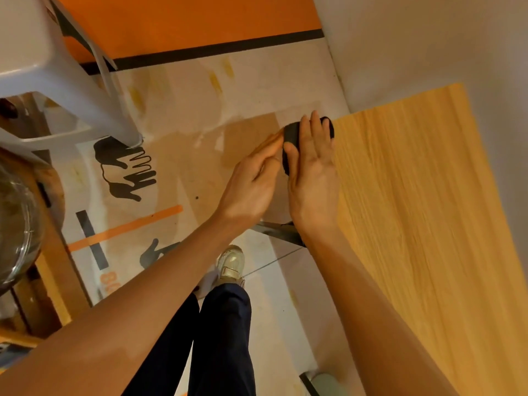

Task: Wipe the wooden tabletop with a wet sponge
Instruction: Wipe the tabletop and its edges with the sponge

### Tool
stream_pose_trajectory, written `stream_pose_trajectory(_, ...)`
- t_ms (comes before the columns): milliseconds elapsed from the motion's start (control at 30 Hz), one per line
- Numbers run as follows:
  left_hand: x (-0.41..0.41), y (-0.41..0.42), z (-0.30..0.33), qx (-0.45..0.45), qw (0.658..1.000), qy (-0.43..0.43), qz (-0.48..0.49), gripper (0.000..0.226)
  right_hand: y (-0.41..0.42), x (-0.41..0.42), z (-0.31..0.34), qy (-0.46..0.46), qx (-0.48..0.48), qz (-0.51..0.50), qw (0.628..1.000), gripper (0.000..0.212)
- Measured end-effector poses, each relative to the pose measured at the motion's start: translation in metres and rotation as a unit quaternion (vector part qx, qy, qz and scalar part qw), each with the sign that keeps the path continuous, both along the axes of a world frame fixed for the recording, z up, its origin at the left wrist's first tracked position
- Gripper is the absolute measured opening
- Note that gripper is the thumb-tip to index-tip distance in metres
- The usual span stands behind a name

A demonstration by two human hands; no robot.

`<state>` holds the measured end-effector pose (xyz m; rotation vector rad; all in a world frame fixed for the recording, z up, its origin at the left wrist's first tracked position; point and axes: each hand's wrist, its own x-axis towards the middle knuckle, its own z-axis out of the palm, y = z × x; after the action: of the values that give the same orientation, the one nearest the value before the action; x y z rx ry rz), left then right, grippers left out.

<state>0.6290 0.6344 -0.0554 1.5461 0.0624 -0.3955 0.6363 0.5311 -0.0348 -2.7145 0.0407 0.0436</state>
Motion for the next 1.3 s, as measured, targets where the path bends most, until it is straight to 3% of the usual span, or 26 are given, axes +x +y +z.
stream_pose_trajectory(200,-0.001,-0.001,0.003,0.017,1.0,0.015,-0.009,0.048,-0.013,-0.058,-0.01,-0.055,-0.164,-0.011,0.985,0.056)
stream_pose_trajectory(400,-0.003,-0.007,0.004,-0.014,1.0,0.006,0.008,0.046,-0.001,-0.031,-0.017,-0.076,-0.178,0.019,0.981,0.057)
stream_pose_trajectory(500,-0.008,-0.008,0.004,0.079,0.996,-0.043,-0.007,0.051,-0.025,-0.074,-0.014,-0.073,-0.193,0.015,0.978,0.058)
stream_pose_trajectory(600,-0.016,-0.01,0.006,0.19,0.963,-0.187,-0.038,0.054,-0.044,-0.128,-0.011,-0.056,-0.196,-0.002,0.979,0.063)
stream_pose_trajectory(700,-0.024,-0.013,0.0,0.243,0.926,-0.262,-0.124,0.053,-0.047,-0.131,-0.008,-0.039,-0.165,-0.01,0.986,0.056)
stream_pose_trajectory(867,-0.025,-0.013,-0.009,0.302,0.894,-0.287,-0.164,0.055,-0.056,-0.066,0.006,0.01,0.017,-0.019,1.0,0.043)
stream_pose_trajectory(1000,-0.024,-0.01,-0.012,0.327,0.876,-0.302,-0.188,0.059,-0.101,-0.061,0.012,0.002,0.043,-0.235,0.971,0.044)
stream_pose_trajectory(1067,-0.025,-0.013,-0.01,0.324,0.88,-0.293,-0.187,0.059,-0.091,-0.068,0.011,0.002,0.036,-0.279,0.96,0.046)
stream_pose_trajectory(1200,-0.026,-0.014,-0.004,0.35,0.868,-0.282,-0.212,0.06,-0.039,-0.097,-0.001,-0.015,-0.041,-0.087,0.995,0.051)
stream_pose_trajectory(1300,-0.025,-0.01,0.004,0.379,0.851,-0.283,-0.229,0.063,-0.05,-0.123,-0.008,-0.028,-0.111,-0.037,0.993,0.055)
